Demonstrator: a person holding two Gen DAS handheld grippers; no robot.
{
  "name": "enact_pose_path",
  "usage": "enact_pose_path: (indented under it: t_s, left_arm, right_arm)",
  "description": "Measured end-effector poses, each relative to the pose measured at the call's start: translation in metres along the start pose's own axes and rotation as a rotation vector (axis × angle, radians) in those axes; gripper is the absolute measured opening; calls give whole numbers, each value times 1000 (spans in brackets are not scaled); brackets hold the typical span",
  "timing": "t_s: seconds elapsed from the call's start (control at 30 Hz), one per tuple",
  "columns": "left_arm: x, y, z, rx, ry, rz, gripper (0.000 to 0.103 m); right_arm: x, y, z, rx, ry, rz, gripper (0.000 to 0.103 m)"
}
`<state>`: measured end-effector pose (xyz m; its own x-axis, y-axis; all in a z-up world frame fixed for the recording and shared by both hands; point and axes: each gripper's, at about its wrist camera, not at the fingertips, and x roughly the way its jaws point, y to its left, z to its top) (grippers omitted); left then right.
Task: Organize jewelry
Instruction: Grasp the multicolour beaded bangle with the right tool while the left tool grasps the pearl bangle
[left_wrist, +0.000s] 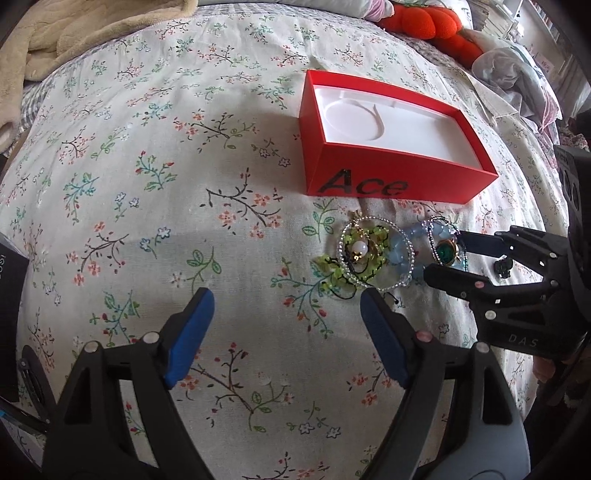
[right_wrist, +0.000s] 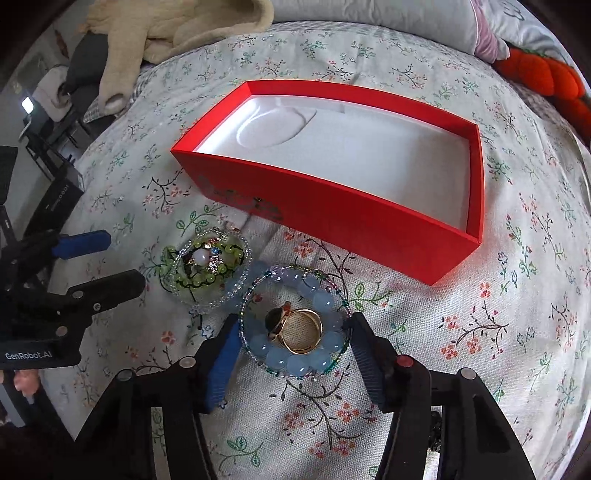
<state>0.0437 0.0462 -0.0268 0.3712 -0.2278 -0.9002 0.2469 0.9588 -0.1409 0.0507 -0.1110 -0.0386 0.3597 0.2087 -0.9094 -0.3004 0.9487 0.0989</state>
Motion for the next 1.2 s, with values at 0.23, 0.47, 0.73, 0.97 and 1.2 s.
enact_pose_path:
  t_s: [0.23, 0.47, 0.73, 0.97, 1.2]
  left_arm:
    - [0, -24, 4, 95, -9, -75, 82]
    - [13, -41, 12, 124, 11, -157, 82]
    - [33, -50, 21, 96, 49, -155, 81]
    - [35, -51, 23, 90, 47, -147, 64]
    - [32, -46, 23, 76, 36, -145, 56]
  right_arm:
    - [-8, -11, -3, 41, 5, 36, 56]
    - [-27, -31, -4, 122, -18, 54, 56]
    - [-33, -39, -8, 145, -20, 50, 56]
    - [-37, -52, -13, 162, -13, 43, 56]
    - [-40, -54, -12, 173, -22, 39, 56]
